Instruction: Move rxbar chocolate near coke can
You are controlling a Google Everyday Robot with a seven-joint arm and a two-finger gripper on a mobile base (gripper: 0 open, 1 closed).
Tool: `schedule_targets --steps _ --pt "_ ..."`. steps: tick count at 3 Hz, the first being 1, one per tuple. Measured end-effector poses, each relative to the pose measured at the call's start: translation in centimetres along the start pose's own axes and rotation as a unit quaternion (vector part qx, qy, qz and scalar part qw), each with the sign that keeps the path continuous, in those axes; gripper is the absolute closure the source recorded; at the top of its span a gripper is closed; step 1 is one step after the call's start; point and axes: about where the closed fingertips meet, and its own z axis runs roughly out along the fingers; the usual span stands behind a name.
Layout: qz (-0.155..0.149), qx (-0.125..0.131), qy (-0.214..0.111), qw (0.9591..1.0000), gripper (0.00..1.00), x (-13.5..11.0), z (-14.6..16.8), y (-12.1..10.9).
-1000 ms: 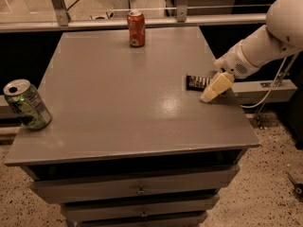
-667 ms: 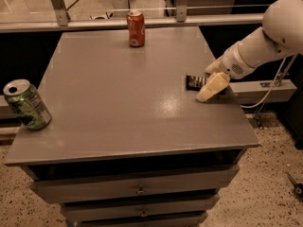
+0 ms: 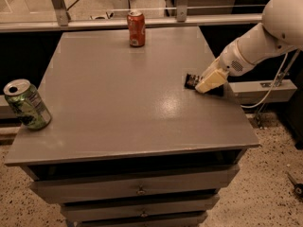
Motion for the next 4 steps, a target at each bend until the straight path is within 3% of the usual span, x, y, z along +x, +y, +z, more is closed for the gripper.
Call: schedule_targets --steps 1,2,4 --pt "0.000 0.000 0.000 1.0000 1.00 0.0 0.0 0.0" --pt "-0.034 0.033 -0.012 0.9988 1.00 -2.5 -3.8 -0.6" --pt "-0.047 0.046 -0.018 0.9977 1.00 -3.6 -5.3 -0.8"
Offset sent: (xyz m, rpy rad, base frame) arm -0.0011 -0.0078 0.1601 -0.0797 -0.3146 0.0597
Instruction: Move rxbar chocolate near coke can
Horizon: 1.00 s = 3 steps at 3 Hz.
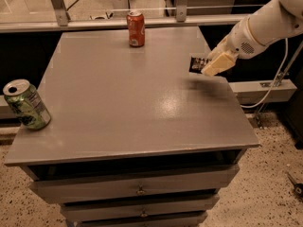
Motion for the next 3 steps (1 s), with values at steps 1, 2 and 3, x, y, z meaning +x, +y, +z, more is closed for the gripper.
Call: schedule_targets --steps 1,2,3 --pt "0.001 0.006 -0.006 1.0000 1.00 -0.3 0.3 -0.3" --pt "0.000 0.033 -0.027 0.9991 1.00 -1.6 2.4 -3.5" --pt "-0.001 0.053 -0.043 0.9977 1.00 -3.1 6.1 -8.1"
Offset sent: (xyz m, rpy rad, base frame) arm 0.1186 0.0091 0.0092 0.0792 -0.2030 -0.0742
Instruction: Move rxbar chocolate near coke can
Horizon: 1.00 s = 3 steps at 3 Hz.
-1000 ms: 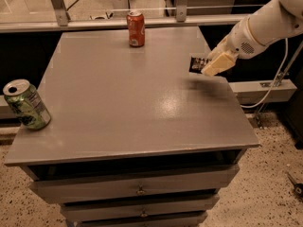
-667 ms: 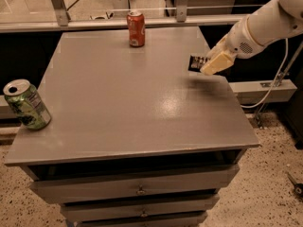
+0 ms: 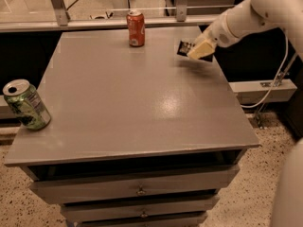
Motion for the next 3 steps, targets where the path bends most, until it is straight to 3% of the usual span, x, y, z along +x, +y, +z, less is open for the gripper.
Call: schedule_targets --steps 1,2,3 --pt "0.001 0.012 -0.022 0.9997 1.00 -2.1 4.3 -3.5" --pt "-0.001 0.022 -0.046 0.9987 1.00 -4.7 7.0 -5.5" --pt "-0.007 0.011 -0.065 0.9978 1.00 -7.9 9.4 -5.6"
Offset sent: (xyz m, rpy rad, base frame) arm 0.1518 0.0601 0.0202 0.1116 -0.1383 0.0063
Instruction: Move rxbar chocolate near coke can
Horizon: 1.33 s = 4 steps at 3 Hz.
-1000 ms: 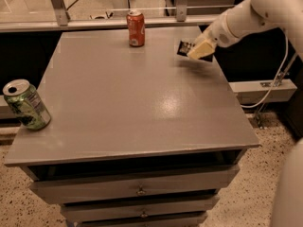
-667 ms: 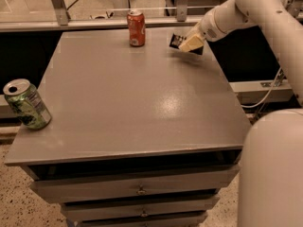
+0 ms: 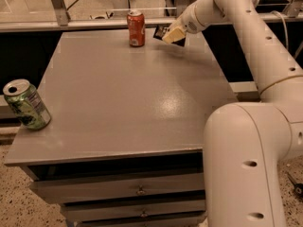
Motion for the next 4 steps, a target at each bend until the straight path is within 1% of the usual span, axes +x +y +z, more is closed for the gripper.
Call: schedule_targets --steps 1,2,3,4 --pt "-0.001 -0.023 -0.002 0.9997 1.00 -1.0 1.7 1.1" --pt "0.002 -0.045 0.003 0.9990 0.85 -1.1 3.0 2.3" --pt "0.002 -0.060 0.006 0.9982 0.62 -1.3 3.6 3.0" --pt "0.002 -0.068 0.006 0.9977 0.39 -1.4 4.0 3.3"
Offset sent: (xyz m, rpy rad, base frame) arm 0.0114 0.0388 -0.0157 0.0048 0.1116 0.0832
